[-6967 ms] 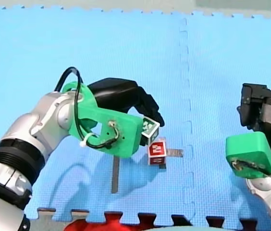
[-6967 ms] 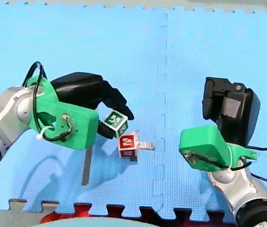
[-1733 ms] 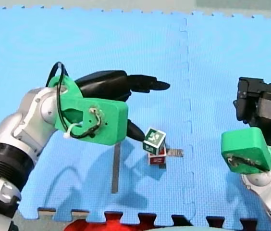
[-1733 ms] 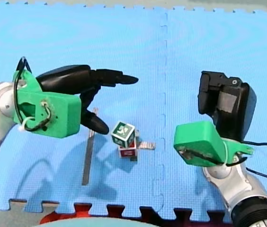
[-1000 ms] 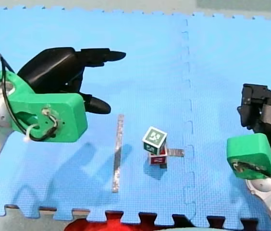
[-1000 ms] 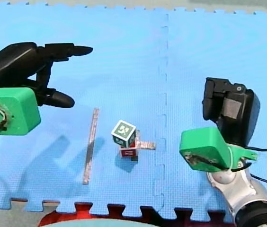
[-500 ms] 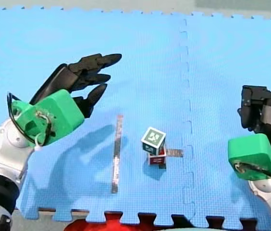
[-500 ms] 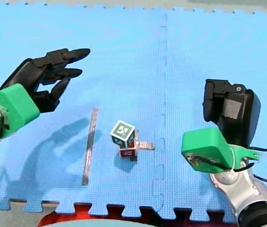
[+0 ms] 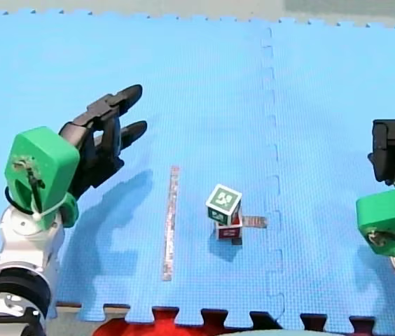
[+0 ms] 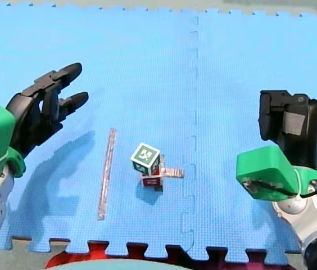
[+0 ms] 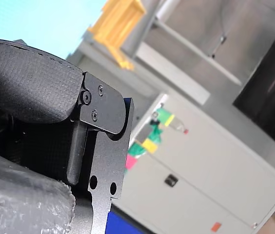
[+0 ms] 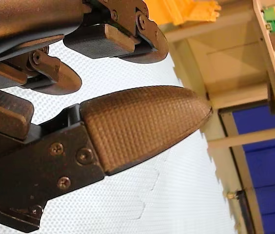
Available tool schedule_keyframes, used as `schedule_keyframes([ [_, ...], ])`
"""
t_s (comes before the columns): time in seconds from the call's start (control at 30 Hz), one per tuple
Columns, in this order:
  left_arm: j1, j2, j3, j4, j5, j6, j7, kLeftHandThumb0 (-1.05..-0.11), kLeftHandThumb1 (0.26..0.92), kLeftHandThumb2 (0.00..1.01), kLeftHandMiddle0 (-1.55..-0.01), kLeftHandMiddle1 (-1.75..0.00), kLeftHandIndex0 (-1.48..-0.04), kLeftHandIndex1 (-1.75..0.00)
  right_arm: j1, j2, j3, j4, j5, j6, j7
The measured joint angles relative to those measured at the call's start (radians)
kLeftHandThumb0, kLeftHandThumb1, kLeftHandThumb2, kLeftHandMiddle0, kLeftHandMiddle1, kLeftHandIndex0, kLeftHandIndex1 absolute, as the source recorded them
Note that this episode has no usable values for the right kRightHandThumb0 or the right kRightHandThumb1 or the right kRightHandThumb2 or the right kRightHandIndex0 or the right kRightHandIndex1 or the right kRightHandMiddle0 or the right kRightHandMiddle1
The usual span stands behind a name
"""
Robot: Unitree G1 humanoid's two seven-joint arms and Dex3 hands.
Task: Stack cube left
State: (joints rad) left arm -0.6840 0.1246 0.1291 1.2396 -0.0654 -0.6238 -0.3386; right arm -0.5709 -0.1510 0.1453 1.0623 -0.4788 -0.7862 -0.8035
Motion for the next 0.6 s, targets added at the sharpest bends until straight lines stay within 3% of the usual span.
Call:
schedule_keyframes([
  [0.33, -0.005, -0.003, -0.001, 0.018, 0.04, 0.012, 0.041, -1.048, 0.921, 0.87, -0.43, 0.0, -0.3, 0.0, 0.002, -0.016, -0.001, 0.003, 0.004, -0.014, 0.007],
  [0.6, -0.005, -0.009, 0.001, 0.017, 0.053, -0.014, 0.046, -1.048, 0.921, 0.89, -0.42, 0.0, -0.28, 0.0, 0.004, -0.018, 0.001, -0.001, 0.004, -0.015, 0.007],
])
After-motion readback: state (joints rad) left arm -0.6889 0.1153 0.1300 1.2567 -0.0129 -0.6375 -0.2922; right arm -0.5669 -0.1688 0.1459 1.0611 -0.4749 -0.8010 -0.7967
